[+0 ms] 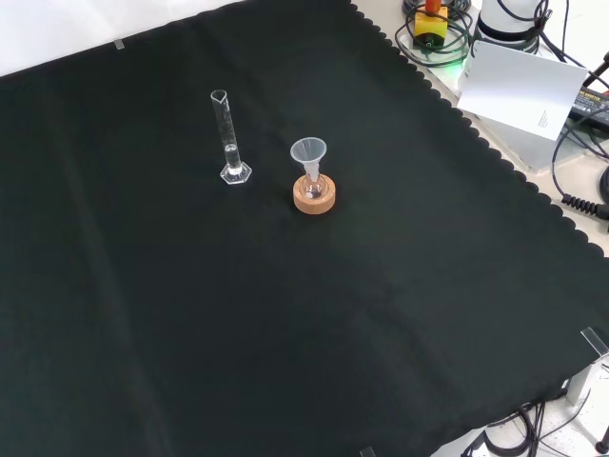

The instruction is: Pick up the graduated cylinder.

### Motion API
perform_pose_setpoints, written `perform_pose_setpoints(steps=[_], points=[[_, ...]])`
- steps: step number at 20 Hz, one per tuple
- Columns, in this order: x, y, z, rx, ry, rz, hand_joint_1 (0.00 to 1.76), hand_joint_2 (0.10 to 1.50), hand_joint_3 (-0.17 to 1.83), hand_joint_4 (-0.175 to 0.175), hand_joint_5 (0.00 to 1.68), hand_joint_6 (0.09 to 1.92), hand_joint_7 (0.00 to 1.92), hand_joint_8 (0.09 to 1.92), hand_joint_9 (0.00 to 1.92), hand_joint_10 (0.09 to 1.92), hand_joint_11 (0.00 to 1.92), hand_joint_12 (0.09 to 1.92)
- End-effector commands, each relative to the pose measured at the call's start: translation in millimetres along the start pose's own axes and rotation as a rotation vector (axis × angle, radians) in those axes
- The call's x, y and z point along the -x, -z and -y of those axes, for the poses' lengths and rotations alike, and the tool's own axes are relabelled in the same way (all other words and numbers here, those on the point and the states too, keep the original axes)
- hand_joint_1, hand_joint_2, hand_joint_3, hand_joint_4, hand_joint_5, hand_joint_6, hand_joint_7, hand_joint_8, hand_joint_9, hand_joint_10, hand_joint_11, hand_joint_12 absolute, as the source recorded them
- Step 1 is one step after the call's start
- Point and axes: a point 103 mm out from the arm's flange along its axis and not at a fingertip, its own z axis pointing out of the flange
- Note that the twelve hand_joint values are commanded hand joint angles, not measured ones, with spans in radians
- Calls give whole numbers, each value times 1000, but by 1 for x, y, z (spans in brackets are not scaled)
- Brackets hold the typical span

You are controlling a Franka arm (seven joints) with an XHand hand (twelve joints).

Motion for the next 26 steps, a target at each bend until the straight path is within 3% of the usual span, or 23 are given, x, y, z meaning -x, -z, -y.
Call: perform_pose_setpoints(steps=[1,3,12,15,22,26], points=[[0,0,0,7,0,7,3,1117,554,42,157,191,28,470,187,600,83,1285],[0,0,0,10,0,8,0,1166,463,42,197,91,28,457,190,581,53,1337],[4,-6,-2,8,-8,3,0,1191,418,42,220,87,36,452,196,573,47,1354],[14,-14,-3,30,-21,-40,0,1194,412,40,225,87,62,462,212,578,52,1356],[50,-53,-14,1,-66,-87,16,1212,362,30,248,87,116,478,254,580,76,1358],[69,-82,-38,-11,-69,-119,31,1212,350,28,252,87,123,479,260,580,82,1358]])
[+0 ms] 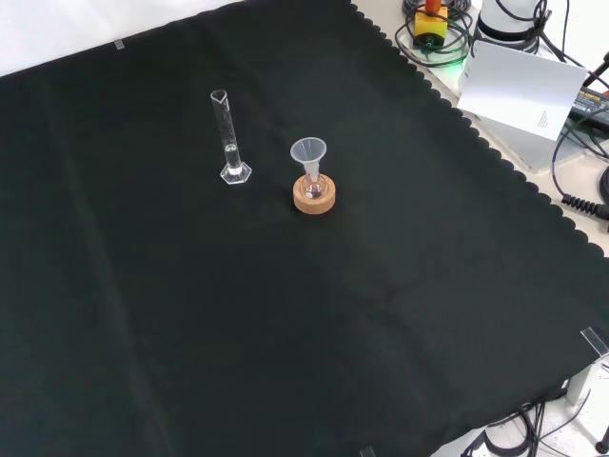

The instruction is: Pick up the graduated cylinder.

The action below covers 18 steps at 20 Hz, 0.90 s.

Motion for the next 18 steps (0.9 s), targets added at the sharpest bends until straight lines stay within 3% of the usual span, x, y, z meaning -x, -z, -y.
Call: perform_pose_setpoints(steps=[1,10,18], points=[[35,-46,-38,-22,-9,-49,39,1210,347,27,253,87,124,480,262,580,85,1359],[64,-111,-133,-45,47,-137,113,1176,316,24,253,87,153,492,290,583,107,1358],[60,-171,-175,-86,86,-175,215,1108,290,17,272,87,219,528,354,602,136,1369]])
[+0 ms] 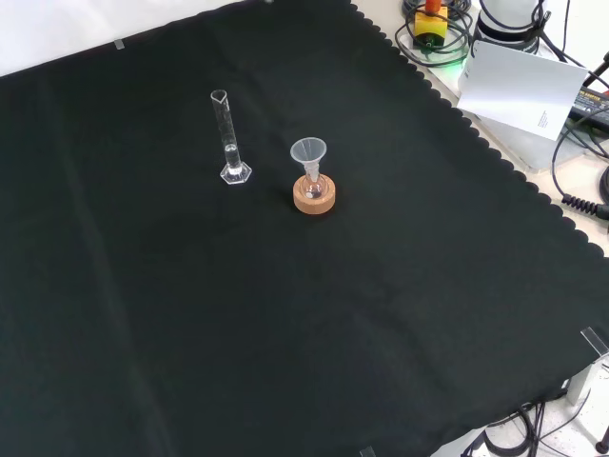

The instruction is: Pick up the graduated cylinder.

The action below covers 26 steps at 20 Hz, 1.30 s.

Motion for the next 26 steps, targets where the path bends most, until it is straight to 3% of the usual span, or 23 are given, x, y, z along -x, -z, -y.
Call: perform_pose_setpoints(steps=[1,17,21,23,26], points=[[24,-51,-76,30,47,-63,221,1104,289,17,273,87,220,530,357,602,138,1369],[35,-104,-91,-14,46,-142,292,1044,280,8,281,87,208,540,338,595,141,1367],[37,-109,-91,36,53,-173,341,1011,271,5,279,87,213,548,350,602,138,1369],[39,-110,-89,80,65,-214,452,961,260,0,296,87,254,583,399,617,157,1369],[39,-116,-88,94,92,-254,599,896,252,-7,327,87,289,622,443,624,192,1370]])
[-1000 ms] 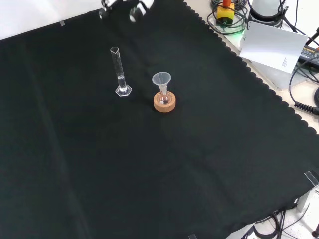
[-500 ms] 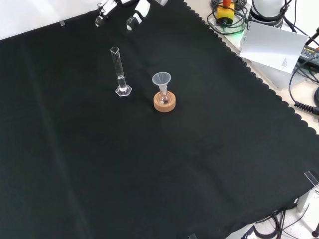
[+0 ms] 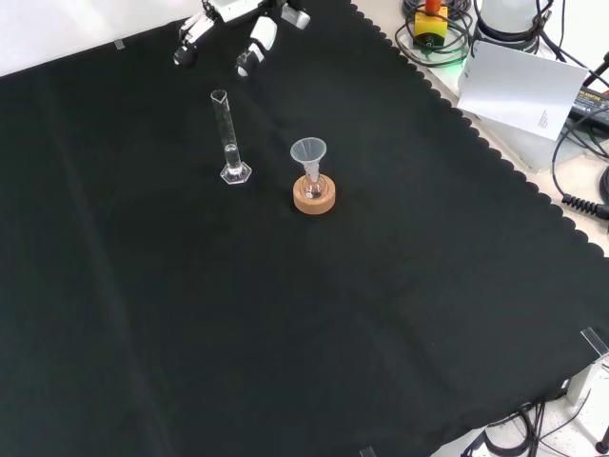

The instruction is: Pick up the graduated cylinder.

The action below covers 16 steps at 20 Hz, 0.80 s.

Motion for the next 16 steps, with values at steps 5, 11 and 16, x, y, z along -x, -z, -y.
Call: perform_pose_setpoints(steps=[5,11,16], points=[[13,-38,-11,113,95,-230,727,801,346,-10,416,87,320,638,500,592,243,1347],[22,-59,-12,122,148,-366,784,696,513,-14,507,87,379,619,575,544,332,1321],[22,-75,-14,114,175,-460,805,672,523,-15,465,87,346,600,555,530,342,1319]])
